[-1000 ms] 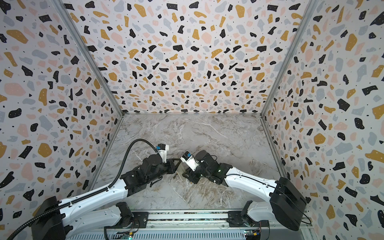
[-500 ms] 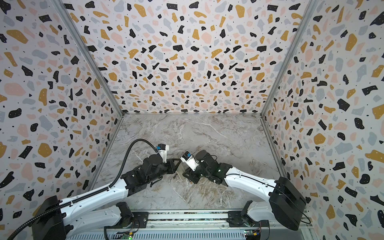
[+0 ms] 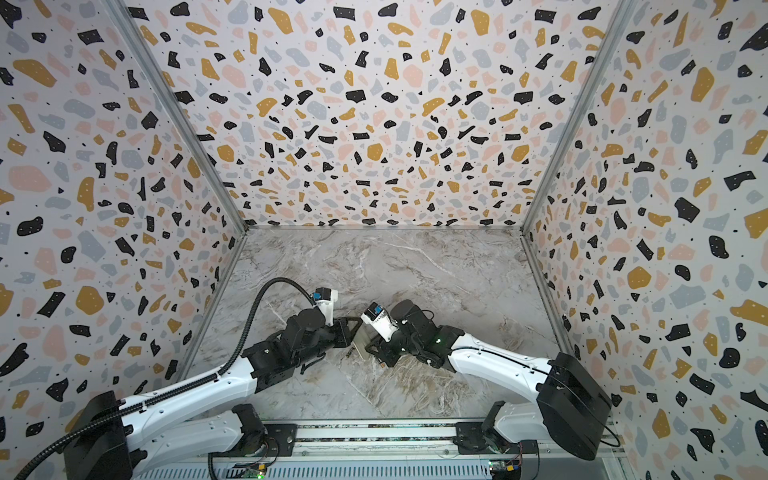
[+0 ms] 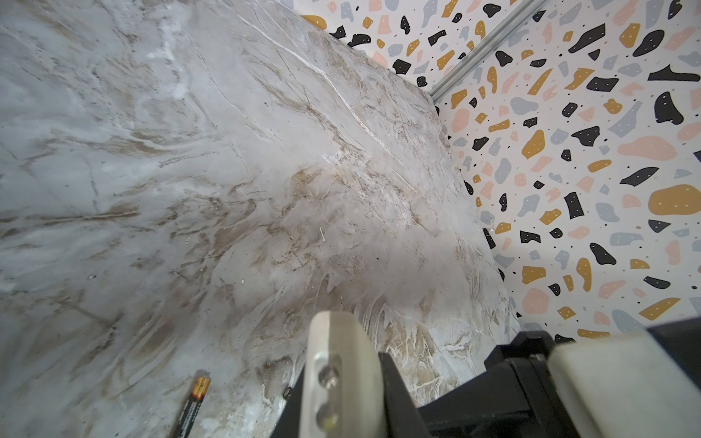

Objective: Load the batteries into the remote control

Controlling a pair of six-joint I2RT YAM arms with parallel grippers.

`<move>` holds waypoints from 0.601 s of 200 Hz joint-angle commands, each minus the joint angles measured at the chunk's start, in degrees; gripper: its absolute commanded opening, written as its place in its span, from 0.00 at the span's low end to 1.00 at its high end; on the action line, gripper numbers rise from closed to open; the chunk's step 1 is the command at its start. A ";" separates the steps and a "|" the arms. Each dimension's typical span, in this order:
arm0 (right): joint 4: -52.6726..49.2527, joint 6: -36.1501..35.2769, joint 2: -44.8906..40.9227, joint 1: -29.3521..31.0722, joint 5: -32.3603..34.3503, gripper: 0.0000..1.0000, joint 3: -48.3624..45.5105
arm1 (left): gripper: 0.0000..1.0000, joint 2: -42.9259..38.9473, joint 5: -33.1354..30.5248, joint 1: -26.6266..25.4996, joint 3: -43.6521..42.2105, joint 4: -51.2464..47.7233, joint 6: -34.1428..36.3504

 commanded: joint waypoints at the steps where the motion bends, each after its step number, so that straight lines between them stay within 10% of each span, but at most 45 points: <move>1: 1.48 -0.90 0.14 0.43 -1.75 0.23 -0.26 | 0.00 0.08 -0.09 -0.25 1.48 5.18 -1.02; 120: 1.49 -1.34 -0.14 0.43 0.22 0.19 -0.97 | 0.00 0.70 -4.47 -0.13 1.10 4.21 -0.93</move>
